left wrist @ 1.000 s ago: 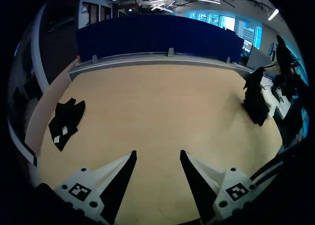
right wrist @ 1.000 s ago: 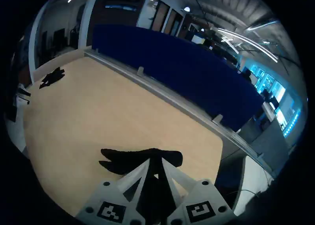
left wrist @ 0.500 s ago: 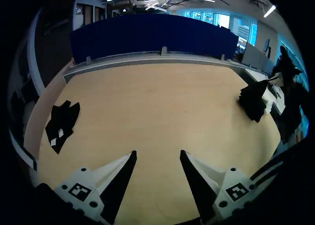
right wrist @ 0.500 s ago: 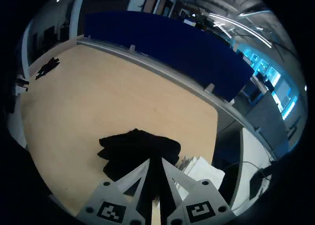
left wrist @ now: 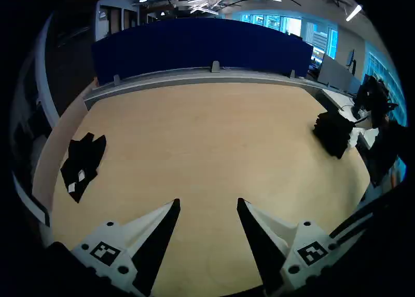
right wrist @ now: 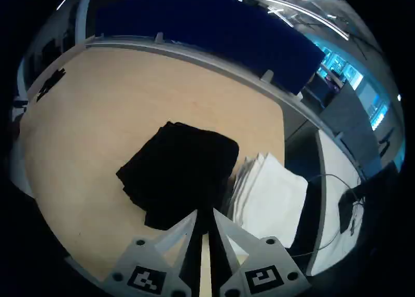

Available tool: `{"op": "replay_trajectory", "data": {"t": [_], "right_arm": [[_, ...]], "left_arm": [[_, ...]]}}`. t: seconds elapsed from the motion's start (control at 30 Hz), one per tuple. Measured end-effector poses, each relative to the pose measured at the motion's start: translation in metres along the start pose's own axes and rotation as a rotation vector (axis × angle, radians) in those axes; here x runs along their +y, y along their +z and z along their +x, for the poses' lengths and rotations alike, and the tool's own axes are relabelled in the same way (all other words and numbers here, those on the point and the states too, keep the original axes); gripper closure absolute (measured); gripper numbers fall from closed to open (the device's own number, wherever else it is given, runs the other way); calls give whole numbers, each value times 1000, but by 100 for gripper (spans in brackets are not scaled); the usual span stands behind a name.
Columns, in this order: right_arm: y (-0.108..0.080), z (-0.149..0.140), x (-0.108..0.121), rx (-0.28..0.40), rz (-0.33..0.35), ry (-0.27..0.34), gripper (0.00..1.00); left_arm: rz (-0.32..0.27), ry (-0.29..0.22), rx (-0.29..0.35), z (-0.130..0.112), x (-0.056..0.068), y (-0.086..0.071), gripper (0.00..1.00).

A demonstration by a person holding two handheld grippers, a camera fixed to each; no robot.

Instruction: Fold towel

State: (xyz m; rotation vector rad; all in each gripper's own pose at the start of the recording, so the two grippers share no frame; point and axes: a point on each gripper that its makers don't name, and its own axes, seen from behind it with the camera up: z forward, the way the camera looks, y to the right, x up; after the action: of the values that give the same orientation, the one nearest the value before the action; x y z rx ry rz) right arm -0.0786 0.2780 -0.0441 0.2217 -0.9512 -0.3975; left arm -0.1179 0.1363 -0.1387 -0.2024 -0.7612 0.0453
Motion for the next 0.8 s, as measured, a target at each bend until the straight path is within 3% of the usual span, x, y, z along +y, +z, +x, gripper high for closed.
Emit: {"op": "replay_trajectory", "data": {"t": [0.43,0.8], "right_arm": [[26,-44,-6,-78,-34,107,94],[40,-56,-5,-95,-68,180,94]], "left_arm": [[14,10,0,-1,-6,-7,19],[23,18,-3,-3,-9,-11,19]]}}
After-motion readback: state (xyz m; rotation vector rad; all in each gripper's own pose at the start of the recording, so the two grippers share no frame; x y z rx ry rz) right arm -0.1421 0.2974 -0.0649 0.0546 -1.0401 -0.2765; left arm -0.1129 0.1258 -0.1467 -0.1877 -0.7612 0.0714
